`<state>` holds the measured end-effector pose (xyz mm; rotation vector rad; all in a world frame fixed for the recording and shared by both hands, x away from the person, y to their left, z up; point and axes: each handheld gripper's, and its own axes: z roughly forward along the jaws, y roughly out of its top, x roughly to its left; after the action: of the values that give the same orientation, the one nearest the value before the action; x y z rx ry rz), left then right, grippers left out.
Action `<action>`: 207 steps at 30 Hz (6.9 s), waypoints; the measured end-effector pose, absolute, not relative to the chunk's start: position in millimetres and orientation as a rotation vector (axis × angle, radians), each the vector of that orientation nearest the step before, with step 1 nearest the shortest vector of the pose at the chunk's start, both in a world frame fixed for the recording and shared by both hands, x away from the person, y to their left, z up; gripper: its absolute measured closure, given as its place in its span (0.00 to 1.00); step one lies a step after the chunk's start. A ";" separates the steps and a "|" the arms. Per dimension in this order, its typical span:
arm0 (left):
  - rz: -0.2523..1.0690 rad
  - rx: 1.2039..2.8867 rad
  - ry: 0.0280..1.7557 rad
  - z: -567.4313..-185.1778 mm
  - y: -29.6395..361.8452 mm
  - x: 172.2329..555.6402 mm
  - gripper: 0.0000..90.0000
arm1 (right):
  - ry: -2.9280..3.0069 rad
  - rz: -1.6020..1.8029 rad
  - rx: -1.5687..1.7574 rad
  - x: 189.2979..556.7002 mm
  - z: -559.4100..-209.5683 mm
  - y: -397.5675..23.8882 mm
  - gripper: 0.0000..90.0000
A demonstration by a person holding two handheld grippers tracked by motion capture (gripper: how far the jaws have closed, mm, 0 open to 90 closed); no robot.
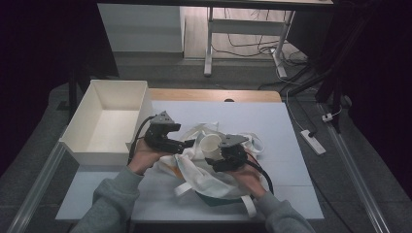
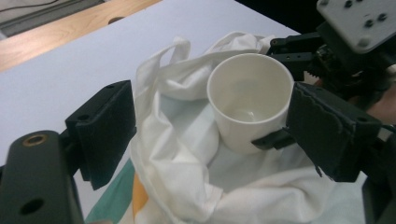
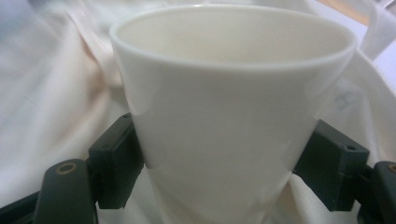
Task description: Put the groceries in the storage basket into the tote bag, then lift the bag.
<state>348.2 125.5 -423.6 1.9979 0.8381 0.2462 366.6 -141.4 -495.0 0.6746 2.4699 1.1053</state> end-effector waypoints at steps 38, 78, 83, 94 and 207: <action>0.268 2.058 0.909 -440.0 134.9 334.7 0.20 | 2.490 1.119 0.740 362.9 -479.2 -165.8 0.12; 0.342 2.089 1.112 -457.7 133.7 334.7 0.47 | 2.320 1.233 0.862 336.0 -443.5 -258.8 0.15; 0.345 2.122 1.133 -464.9 130.0 334.5 0.55 | 2.323 1.237 0.870 336.3 -444.6 -261.2 0.15; 0.317 2.155 1.156 -475.9 130.0 333.4 0.62 | 2.345 1.204 0.878 337.9 -448.5 -261.5 0.18; 0.409 1.924 0.970 -407.8 199.3 307.8 0.29 | 2.101 1.375 0.999 334.6 -420.7 -331.6 0.42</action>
<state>307.8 199.3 -407.8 1.9238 0.9697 0.4094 334.6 -331.6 -420.7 0.9994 2.1013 1.3751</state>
